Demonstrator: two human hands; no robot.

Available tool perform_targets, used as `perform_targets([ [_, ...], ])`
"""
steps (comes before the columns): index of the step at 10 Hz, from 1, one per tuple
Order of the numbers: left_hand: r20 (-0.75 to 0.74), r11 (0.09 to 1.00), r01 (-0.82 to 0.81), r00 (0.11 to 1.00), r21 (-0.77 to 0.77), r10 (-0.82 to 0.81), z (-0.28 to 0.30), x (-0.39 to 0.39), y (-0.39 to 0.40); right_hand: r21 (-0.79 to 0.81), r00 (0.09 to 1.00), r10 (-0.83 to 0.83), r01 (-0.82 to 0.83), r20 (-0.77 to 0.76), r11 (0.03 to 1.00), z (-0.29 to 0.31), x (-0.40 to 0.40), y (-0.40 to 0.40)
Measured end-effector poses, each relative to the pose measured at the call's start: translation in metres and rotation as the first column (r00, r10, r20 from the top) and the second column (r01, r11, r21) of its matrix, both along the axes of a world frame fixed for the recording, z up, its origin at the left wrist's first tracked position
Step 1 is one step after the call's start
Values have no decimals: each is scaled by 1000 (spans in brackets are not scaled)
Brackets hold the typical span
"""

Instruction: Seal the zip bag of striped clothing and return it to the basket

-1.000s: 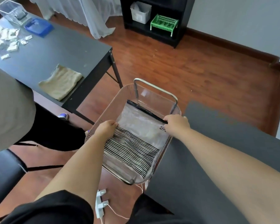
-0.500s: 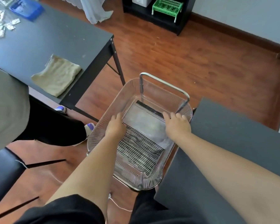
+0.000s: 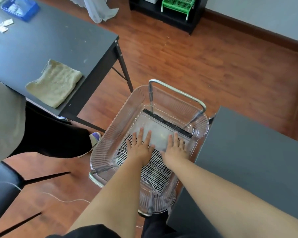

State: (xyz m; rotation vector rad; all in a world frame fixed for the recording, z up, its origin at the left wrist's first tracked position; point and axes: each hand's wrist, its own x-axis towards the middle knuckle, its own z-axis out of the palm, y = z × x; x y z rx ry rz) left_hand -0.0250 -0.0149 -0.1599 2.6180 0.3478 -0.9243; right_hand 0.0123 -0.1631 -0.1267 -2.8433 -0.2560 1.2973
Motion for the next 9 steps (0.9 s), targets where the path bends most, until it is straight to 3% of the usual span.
perform_targets([
  [2,-6,1000,0,1000,23,0,-9,-2,5,-93,996,8,-16,-84,996,-15,12,3],
  [5,-52,998,-32,998,46,34,1,4,21,-92,991,18,-30,-132,995,-6,17,3],
  [8,133,999,-49,990,-9,50,44,25,15,211,992,79,-98,96,973,64,22,-18],
  [9,191,993,-95,976,-75,108,64,30,9,413,999,-53,46,6,909,95,14,-48],
])
